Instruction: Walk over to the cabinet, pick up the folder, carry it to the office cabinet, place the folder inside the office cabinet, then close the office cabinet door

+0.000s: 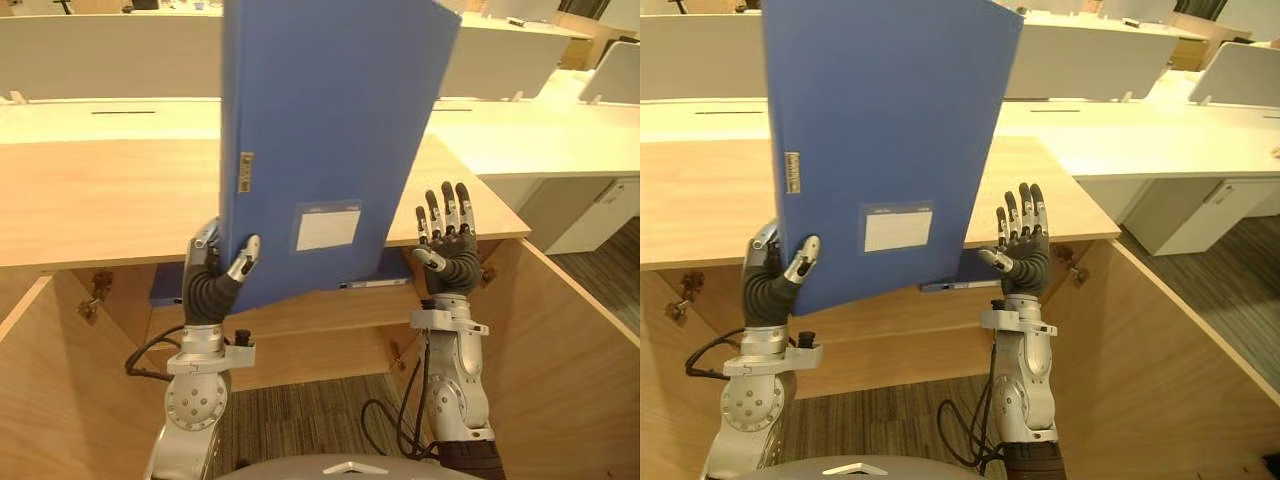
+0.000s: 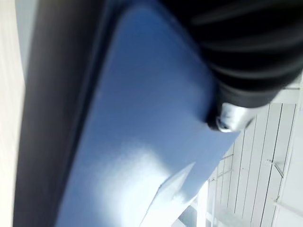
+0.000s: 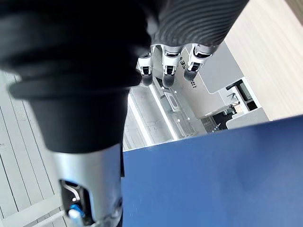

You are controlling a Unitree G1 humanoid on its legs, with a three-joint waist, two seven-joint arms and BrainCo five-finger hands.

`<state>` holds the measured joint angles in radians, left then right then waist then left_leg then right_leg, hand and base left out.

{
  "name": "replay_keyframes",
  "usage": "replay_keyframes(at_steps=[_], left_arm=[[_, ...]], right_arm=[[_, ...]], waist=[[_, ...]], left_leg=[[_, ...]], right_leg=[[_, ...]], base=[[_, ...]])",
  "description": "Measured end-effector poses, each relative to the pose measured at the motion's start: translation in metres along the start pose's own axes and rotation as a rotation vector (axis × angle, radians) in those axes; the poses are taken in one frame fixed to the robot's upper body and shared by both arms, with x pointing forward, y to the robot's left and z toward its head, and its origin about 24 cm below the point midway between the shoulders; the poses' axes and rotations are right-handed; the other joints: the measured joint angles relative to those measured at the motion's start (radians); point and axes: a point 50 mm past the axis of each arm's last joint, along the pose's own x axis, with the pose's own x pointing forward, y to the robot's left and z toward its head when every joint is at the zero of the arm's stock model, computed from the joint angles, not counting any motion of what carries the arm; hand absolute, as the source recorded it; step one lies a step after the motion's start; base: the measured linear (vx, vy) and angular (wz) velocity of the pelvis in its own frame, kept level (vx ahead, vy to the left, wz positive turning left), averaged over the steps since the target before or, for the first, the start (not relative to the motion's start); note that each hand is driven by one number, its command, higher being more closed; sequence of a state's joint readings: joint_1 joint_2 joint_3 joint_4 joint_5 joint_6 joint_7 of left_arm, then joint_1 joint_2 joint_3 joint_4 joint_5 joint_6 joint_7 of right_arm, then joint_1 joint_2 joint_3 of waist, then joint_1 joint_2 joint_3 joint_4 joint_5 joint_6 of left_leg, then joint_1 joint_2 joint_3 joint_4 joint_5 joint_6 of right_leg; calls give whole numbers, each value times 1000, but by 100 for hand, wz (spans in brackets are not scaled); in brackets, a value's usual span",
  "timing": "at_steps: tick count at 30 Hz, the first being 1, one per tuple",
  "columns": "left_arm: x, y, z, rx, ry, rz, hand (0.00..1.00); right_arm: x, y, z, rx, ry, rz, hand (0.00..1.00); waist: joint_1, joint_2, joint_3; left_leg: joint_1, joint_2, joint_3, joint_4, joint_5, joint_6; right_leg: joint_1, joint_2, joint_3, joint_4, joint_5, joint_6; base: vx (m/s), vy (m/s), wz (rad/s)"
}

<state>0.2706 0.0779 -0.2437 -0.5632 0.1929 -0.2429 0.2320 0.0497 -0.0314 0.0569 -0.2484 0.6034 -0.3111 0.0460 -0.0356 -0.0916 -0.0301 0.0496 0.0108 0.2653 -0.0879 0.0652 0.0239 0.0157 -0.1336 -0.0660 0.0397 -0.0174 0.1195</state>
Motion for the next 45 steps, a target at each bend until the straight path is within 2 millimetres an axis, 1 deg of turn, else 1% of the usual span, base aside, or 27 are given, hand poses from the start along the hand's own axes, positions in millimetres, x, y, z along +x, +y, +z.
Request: replay_keyframes(at_steps=[3, 6, 8, 11, 12, 17, 22, 25, 33, 34, 39, 41, 45], left_arm=[[0, -4, 0, -2, -3, -39, 100], [-1, -9, -2, -12, 5, -68, 100], [-2, -11, -4, -15, 13, -87, 100], [-2, -11, -5, -10, 13, -105, 100], [-2, -11, -5, -9, 12, -107, 100], [-2, -12, -4, 5, 3, -143, 100], [-3, -11, -5, 20, 3, -159, 100], [-3, -9, -5, 29, -4, -169, 100], [-2, -6, -5, 45, -11, -156, 100], [-2, -4, -5, 50, -14, -151, 0], [0, 7, -5, 86, -20, -83, 0], [1, 12, -6, 90, -19, -42, 0], [1, 24, -7, 101, -7, 64, 0]], right_arm=[[3, 2, -10, 33, 54, 26, 0], [6, 4, -14, 35, 74, 60, 0], [9, 3, -22, 37, 111, 63, 0], [9, 2, -25, 16, 144, 85, 0], [9, 1, -25, 8, 148, 93, 100], [16, -2, -33, -41, 217, 164, 100], [17, -4, -33, -82, 264, 240, 100], [16, -6, -35, -87, 285, 253, 100], [15, -3, -38, -36, 272, 231, 100], [15, -2, -38, -36, 268, 229, 100], [10, 8, -39, -34, 236, 210, 100], [7, 11, -37, -29, 223, 197, 100], [7, 16, -37, -25, 193, 165, 100]], waist=[[2, -4, -2], [8, -4, -2], [9, -4, -3], [16, -4, -3], [17, -5, -3], [21, -9, -6], [27, -17, -13], [27, -21, -19], [25, -21, -22], [24, -21, -22], [25, -22, -24], [26, -22, -24], [23, -22, -24]], left_leg=[[-1, -1, -1, 0, 1, 1], [-1, -2, -3, 0, 3, 1], [-1, -1, -4, 0, 5, 0], [-3, -1, -4, 0, 6, -1], [-3, -1, -4, 0, 6, -1], [-7, -1, -7, 0, 9, -4], [-16, -1, -10, 0, 14, 0], [-20, -1, -10, 0, 16, 1], [-22, 0, -10, 0, 20, -1], [-22, 0, -10, 0, 19, -4], [-21, 0, -10, -1, 19, -5], [-22, 0, -11, -1, 18, -5], [-22, 0, -17, 0, 19, -5]], right_leg=[[0, -1, 0, 0, 0, 0], [0, -1, -1, 1, 0, -1], [0, -1, -2, 1, 2, -2], [-1, -1, -2, 0, 2, -4], [-1, -1, -2, 0, 2, -4], [-3, -1, -3, -2, 2, -9], [-10, 0, -5, -2, 5, -8], [-14, 0, -4, -2, 10, -3], [-17, 0, -3, -2, 12, -11], [-17, 0, -4, -2, 12, -11], [-16, 0, -4, -2, 10, -8], [-15, 0, -5, -2, 10, -8], [-10, 0, -11, -4, 10, -8]], base=[[0, 0, 0], [0, 0, 0], [0, 0, 0], [0, 0, 0], [0, 0, 0], [0, 0, 0], [0, 0, 0], [0, 0, 0], [0, 0, 0], [0, 0, 0], [0, 0, 0], [0, 0, 0], [0, 0, 3]])
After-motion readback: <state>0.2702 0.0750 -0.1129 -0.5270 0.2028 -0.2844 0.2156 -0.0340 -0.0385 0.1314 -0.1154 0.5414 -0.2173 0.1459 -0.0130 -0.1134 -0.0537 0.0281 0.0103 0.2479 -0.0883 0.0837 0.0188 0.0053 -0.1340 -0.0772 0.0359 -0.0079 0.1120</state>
